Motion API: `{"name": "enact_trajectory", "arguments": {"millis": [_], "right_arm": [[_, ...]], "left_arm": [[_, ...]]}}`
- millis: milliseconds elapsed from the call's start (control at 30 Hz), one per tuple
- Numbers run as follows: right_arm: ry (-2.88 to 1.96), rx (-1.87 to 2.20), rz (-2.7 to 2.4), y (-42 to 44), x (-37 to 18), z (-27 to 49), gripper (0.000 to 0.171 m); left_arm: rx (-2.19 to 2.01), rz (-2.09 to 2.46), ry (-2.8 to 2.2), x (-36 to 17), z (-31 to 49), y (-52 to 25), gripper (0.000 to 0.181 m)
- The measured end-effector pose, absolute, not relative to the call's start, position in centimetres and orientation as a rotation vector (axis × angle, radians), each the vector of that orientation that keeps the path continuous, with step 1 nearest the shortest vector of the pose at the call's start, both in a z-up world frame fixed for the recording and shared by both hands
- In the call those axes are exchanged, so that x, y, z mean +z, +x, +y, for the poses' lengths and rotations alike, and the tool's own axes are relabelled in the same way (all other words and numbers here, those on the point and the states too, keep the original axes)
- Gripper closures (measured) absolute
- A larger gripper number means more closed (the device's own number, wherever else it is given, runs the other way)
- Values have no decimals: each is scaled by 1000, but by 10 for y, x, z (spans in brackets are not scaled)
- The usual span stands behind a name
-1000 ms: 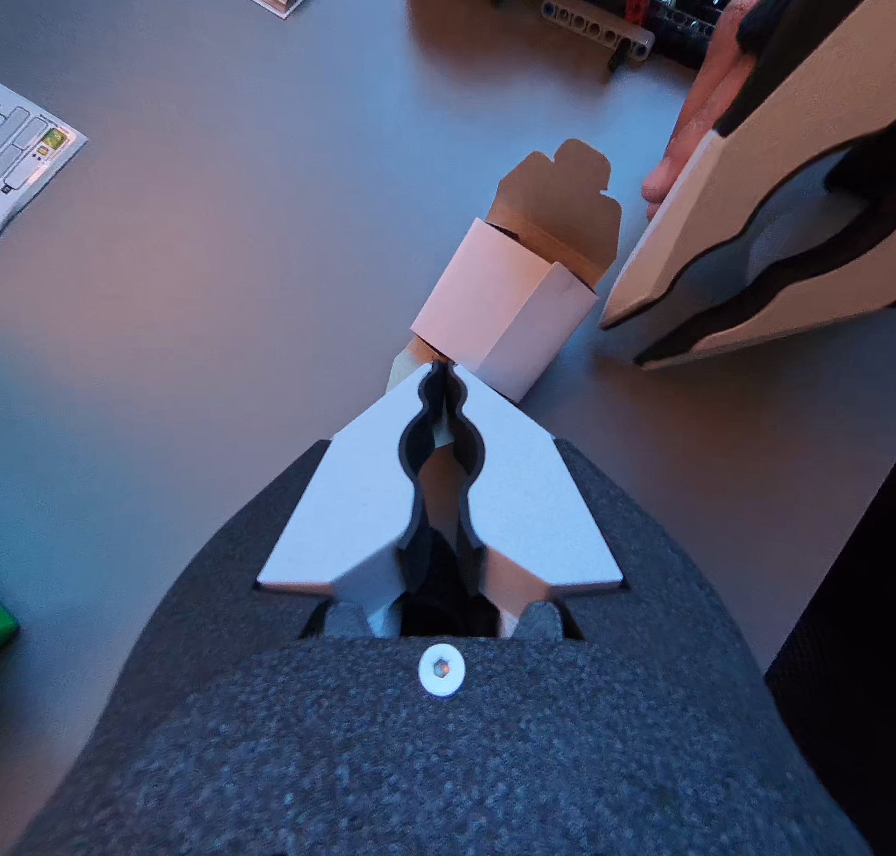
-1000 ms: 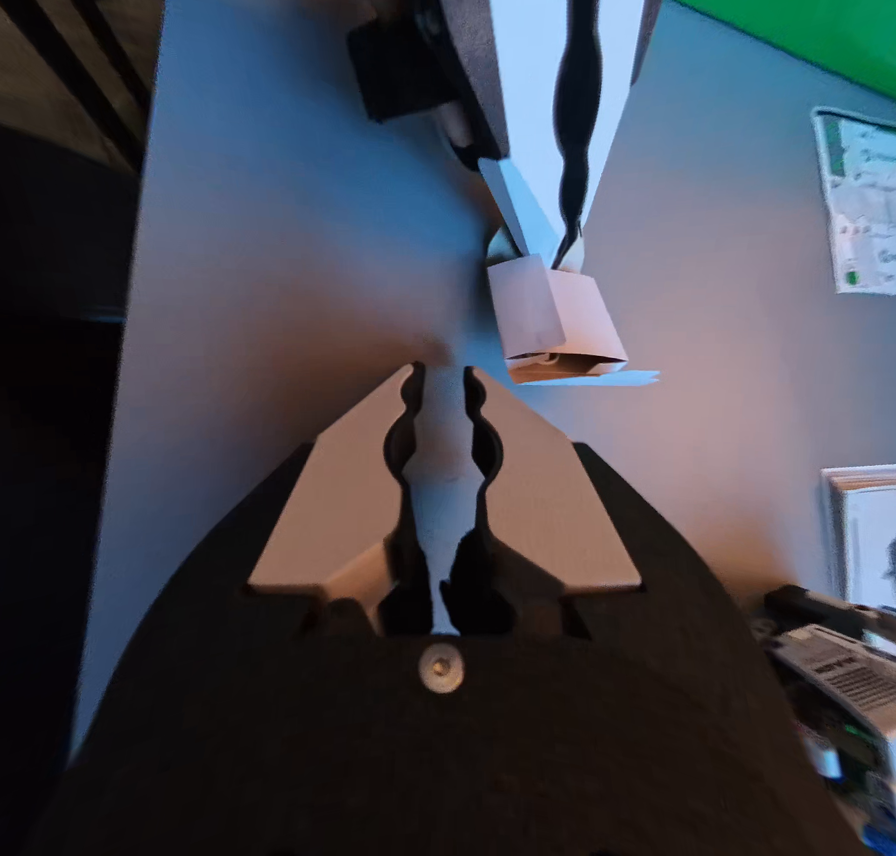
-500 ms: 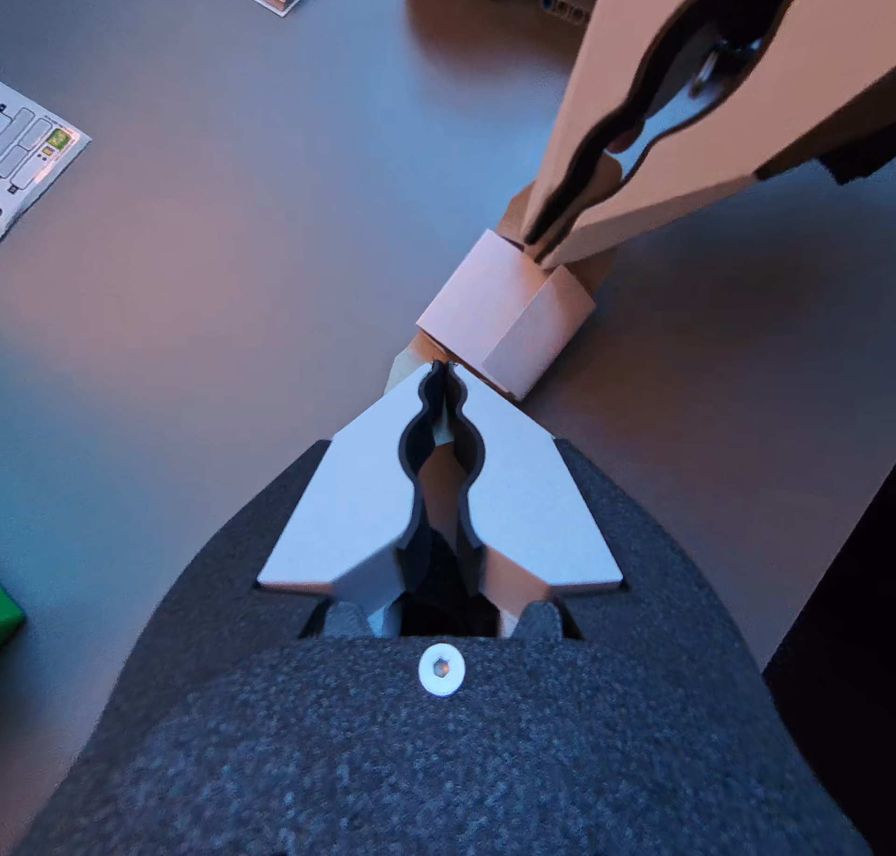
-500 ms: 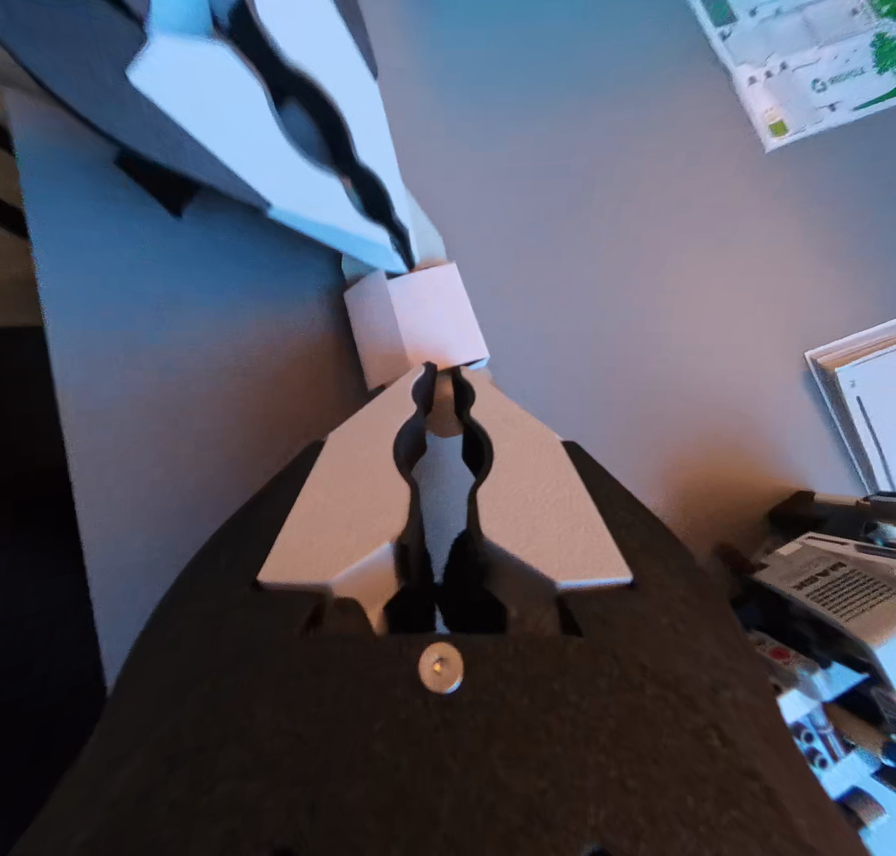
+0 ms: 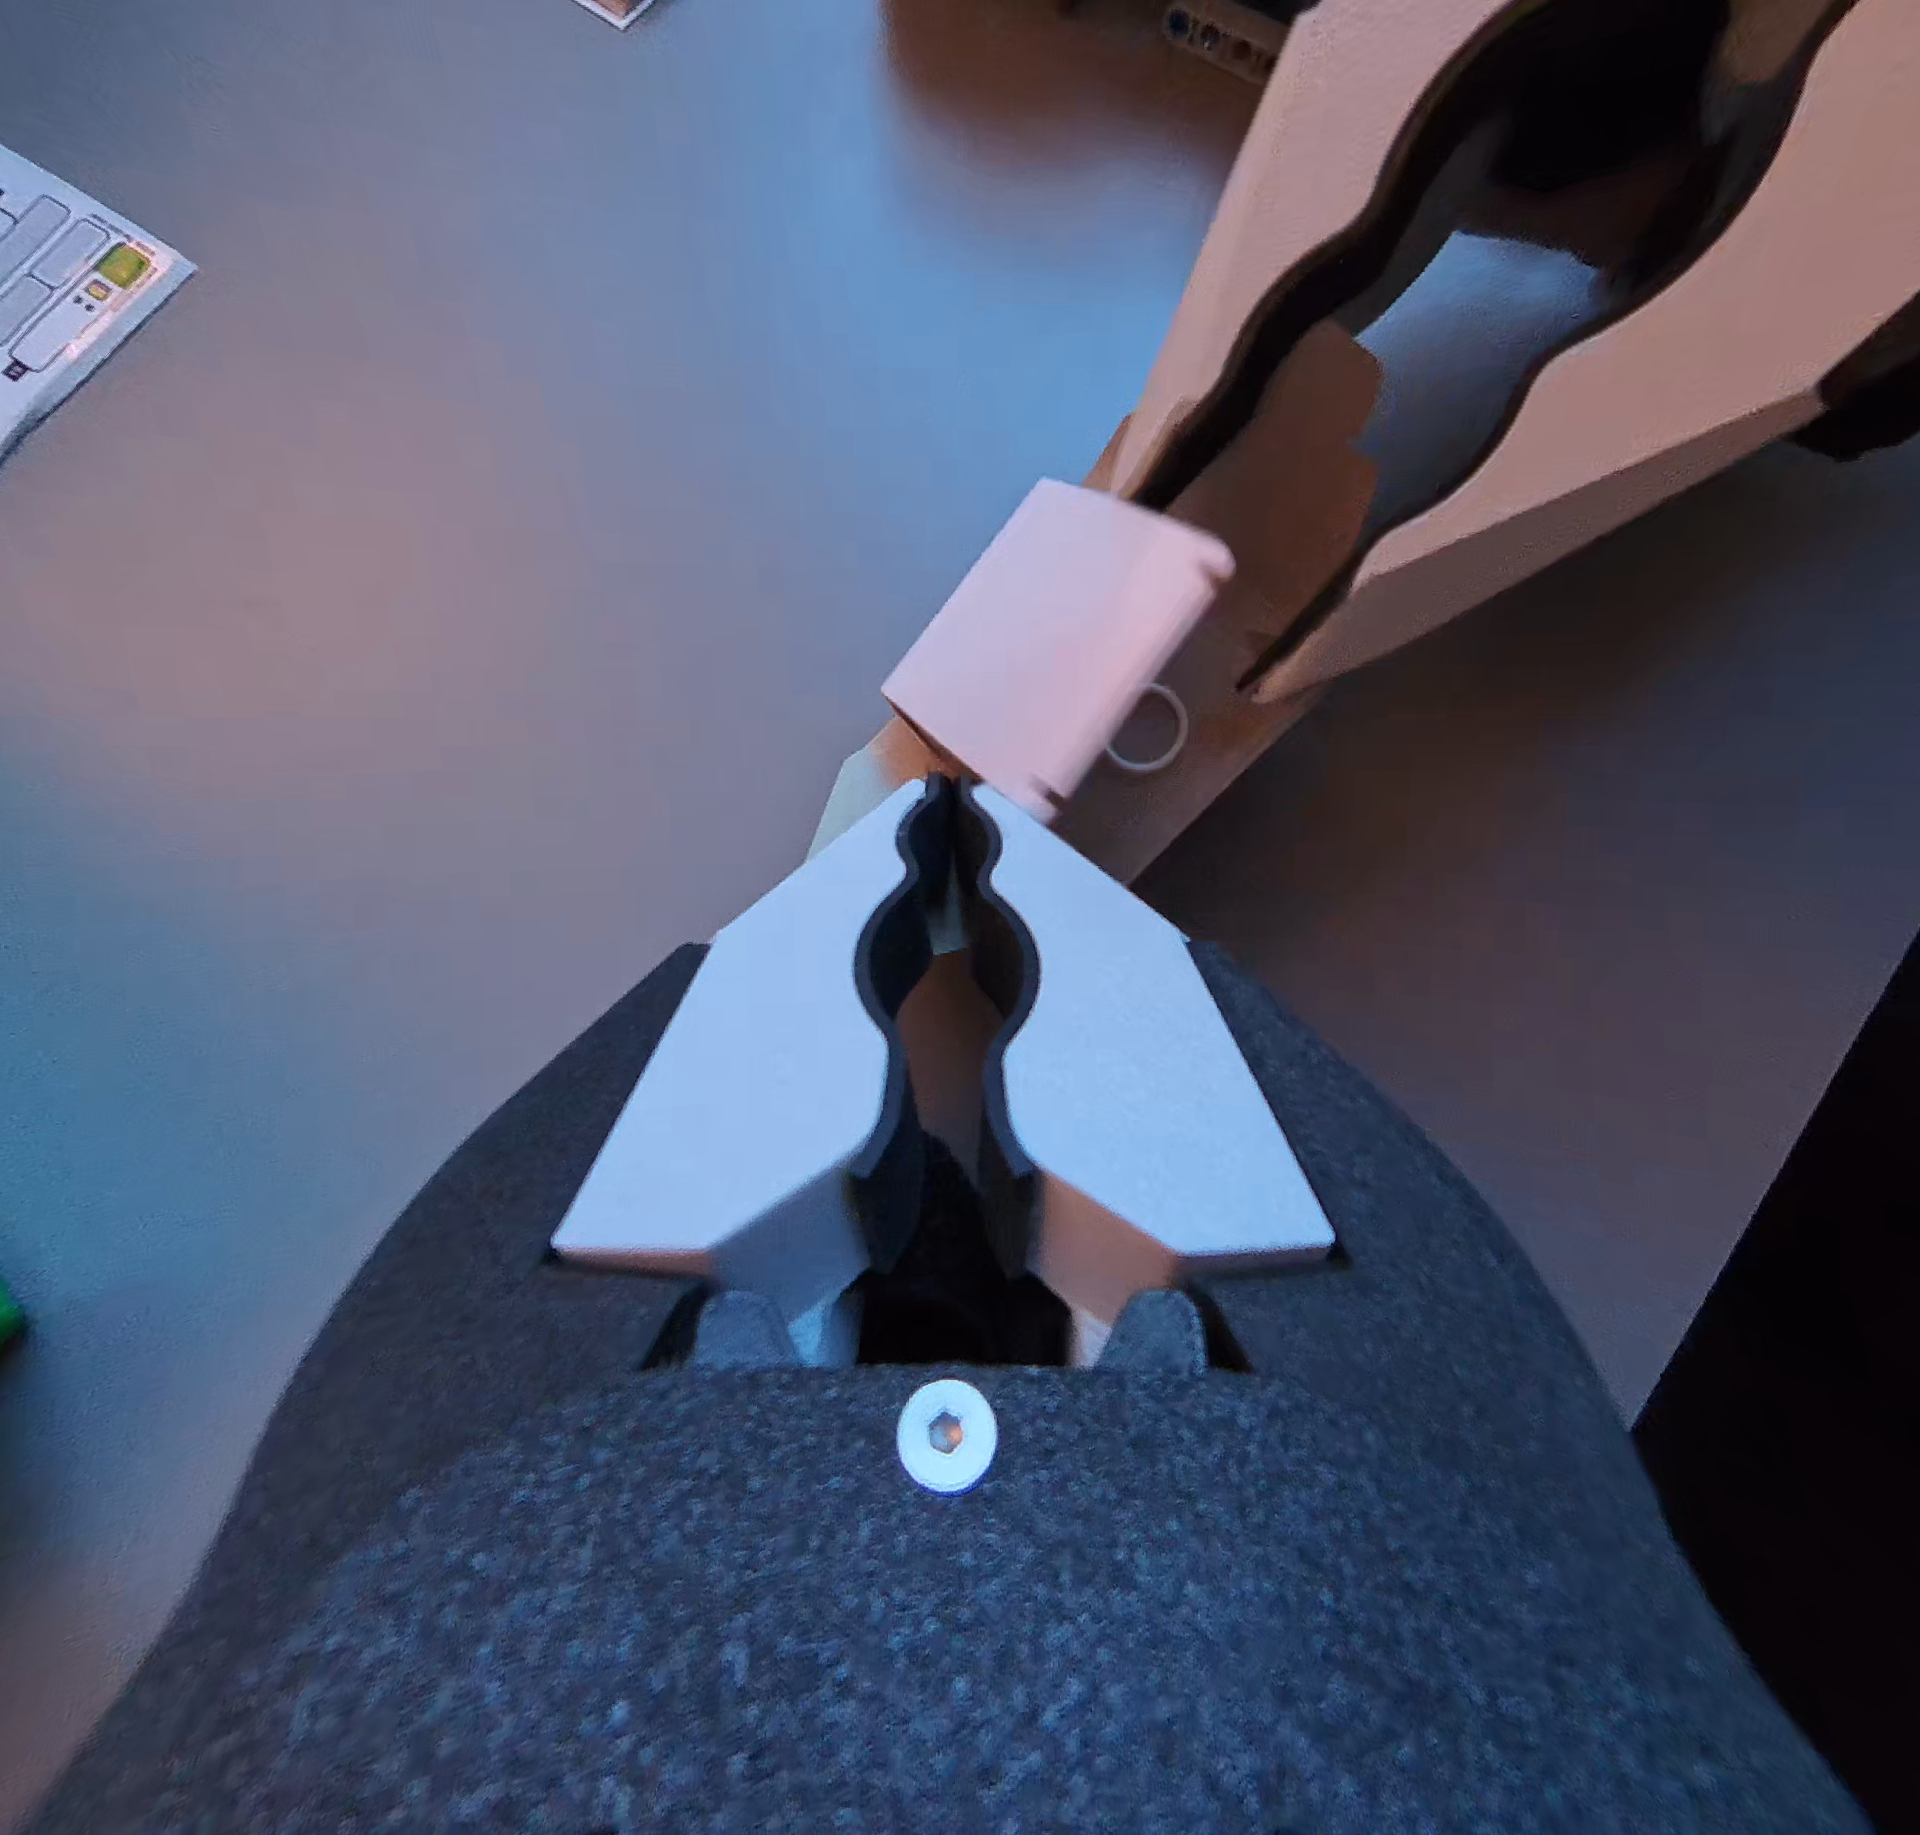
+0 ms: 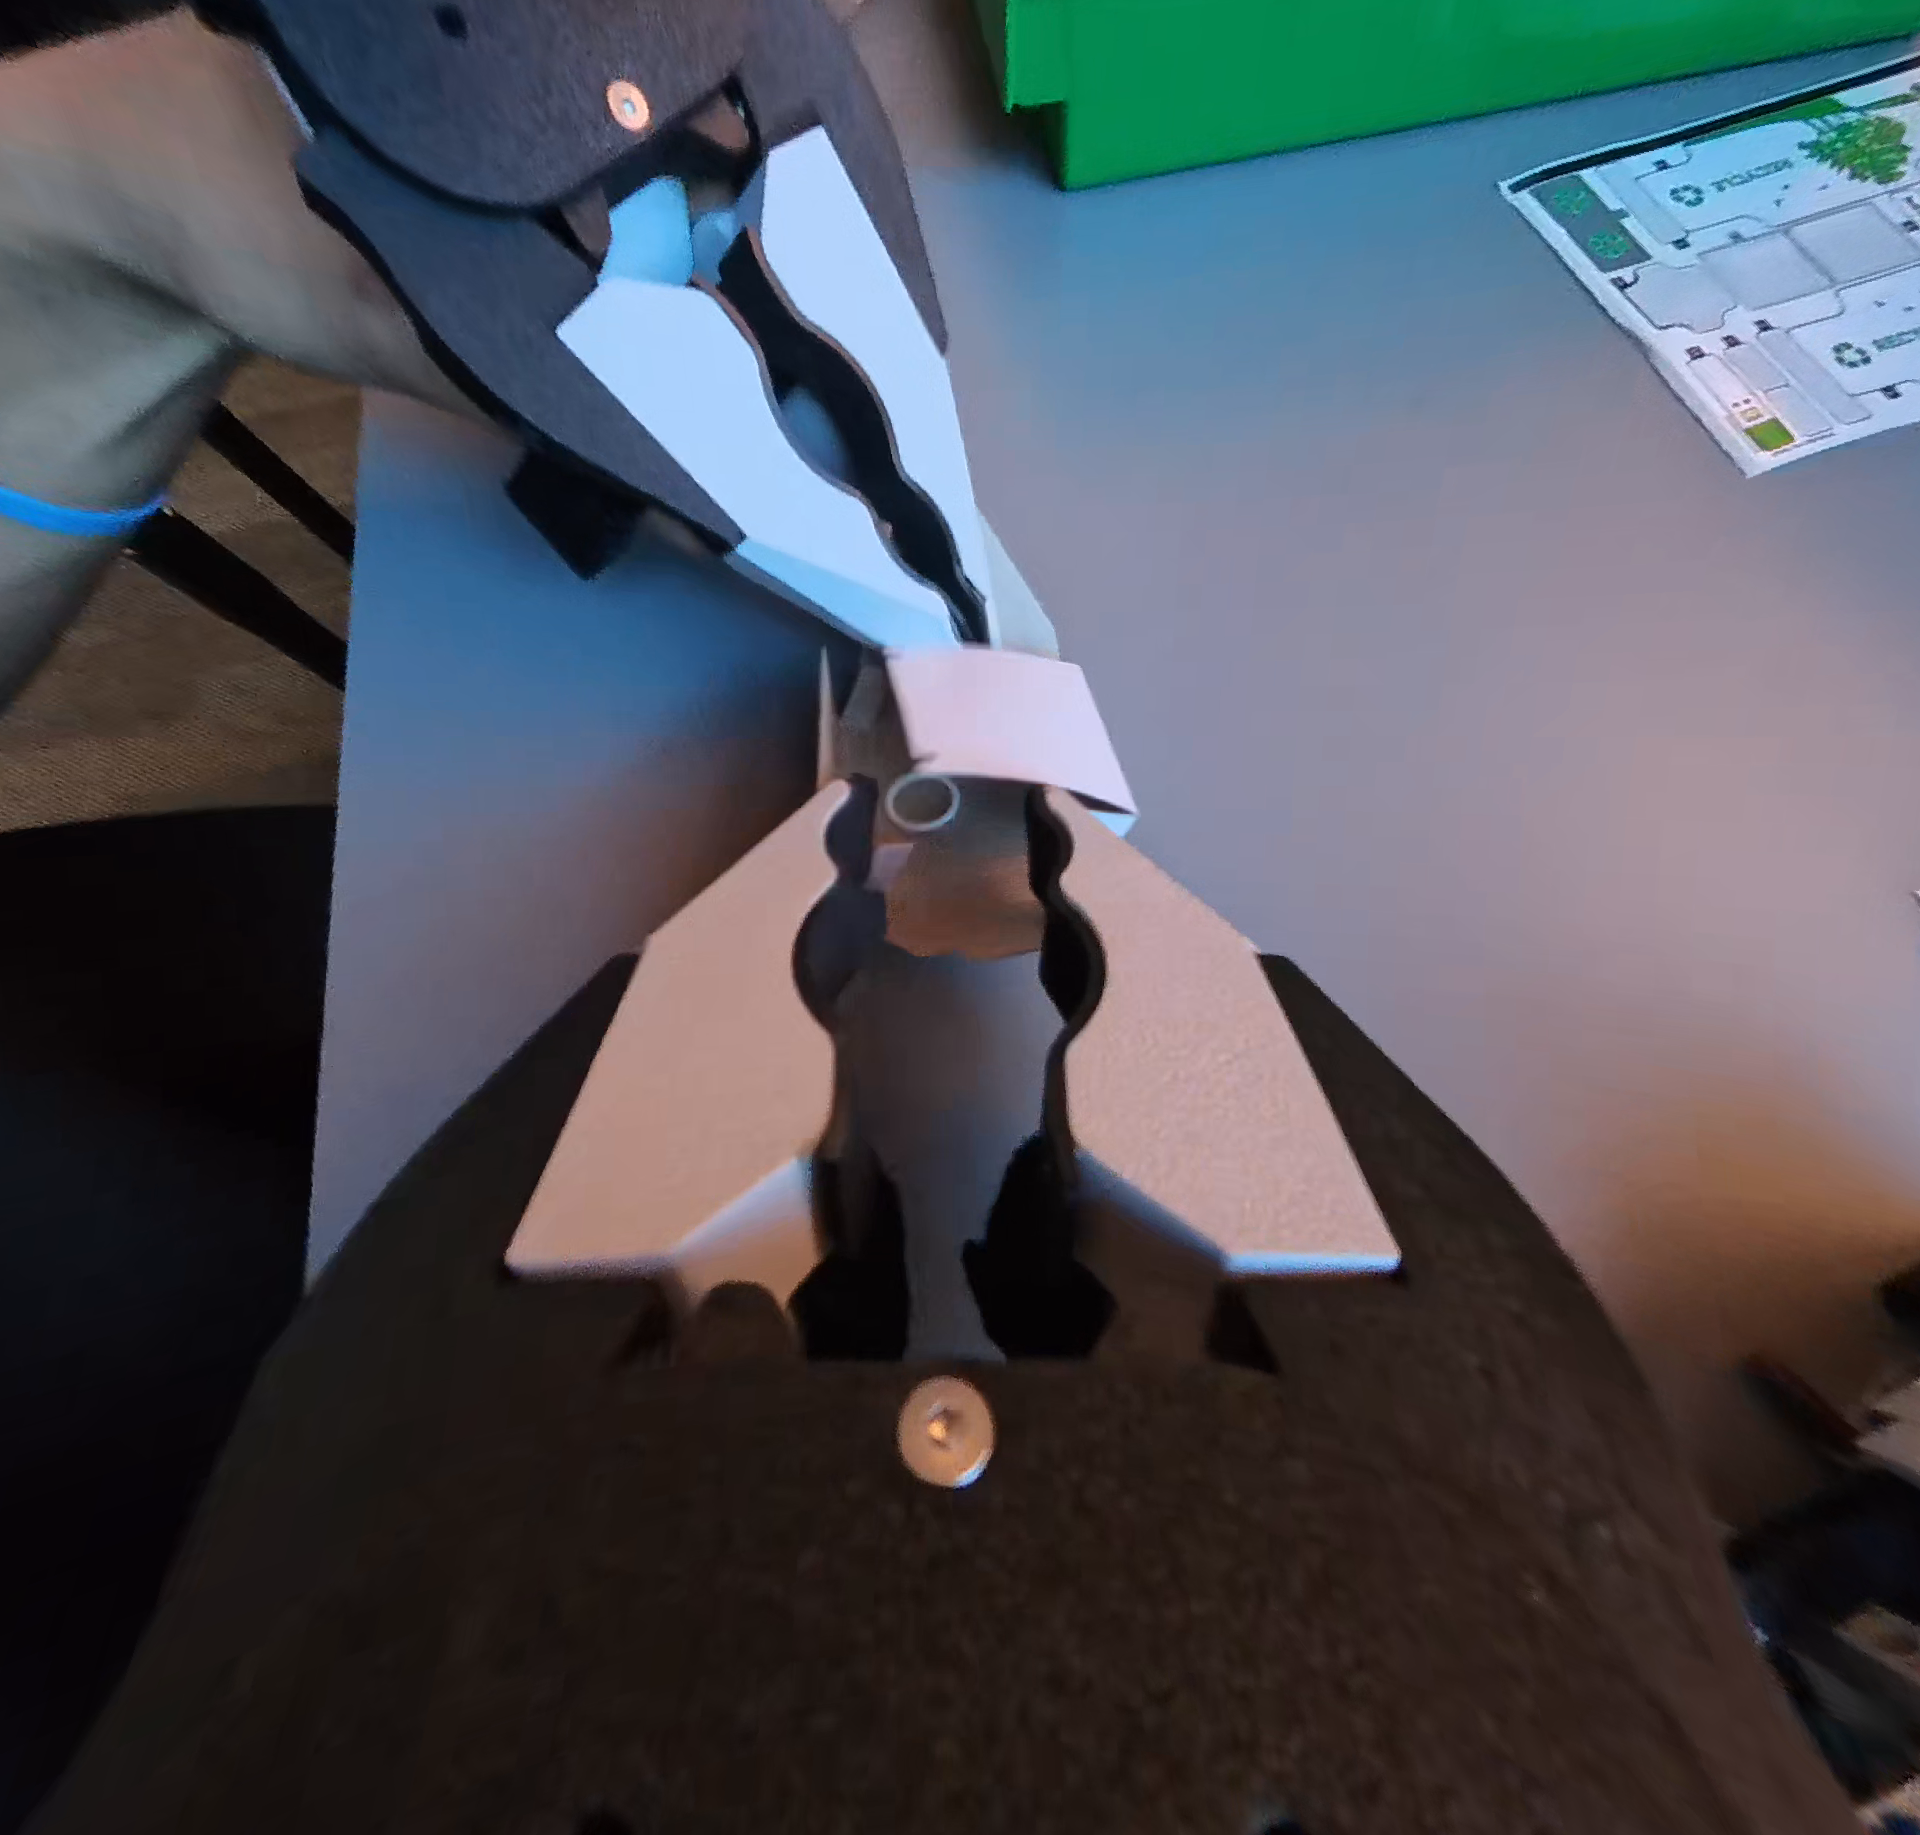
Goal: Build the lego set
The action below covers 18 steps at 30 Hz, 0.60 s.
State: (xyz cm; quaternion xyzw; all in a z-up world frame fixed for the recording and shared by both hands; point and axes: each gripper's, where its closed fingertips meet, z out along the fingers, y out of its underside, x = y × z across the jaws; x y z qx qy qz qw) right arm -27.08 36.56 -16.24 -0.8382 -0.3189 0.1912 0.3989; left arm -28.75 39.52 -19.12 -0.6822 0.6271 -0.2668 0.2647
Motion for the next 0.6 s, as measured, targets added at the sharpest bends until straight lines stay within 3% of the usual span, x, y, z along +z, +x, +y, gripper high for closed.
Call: {"name": "enact_trajectory", "arguments": {"millis": [33,100,467,600], "right_arm": [[-2117,492,-803,-272,-162,367,136],[-2108,483,-822,-274,-164,368,130],[-2217,330,-906,-269,-190,370,131],[-2218,333,-910,-269,-190,371,131]], "left_arm": [[-725,1695,-1844,-191,394,-287,181],[-741,1696,-1841,-191,392,-284,181],[-776,1678,-1765,-171,377,-279,181],[-669,1733,-1839,-190,377,-291,181]]}}
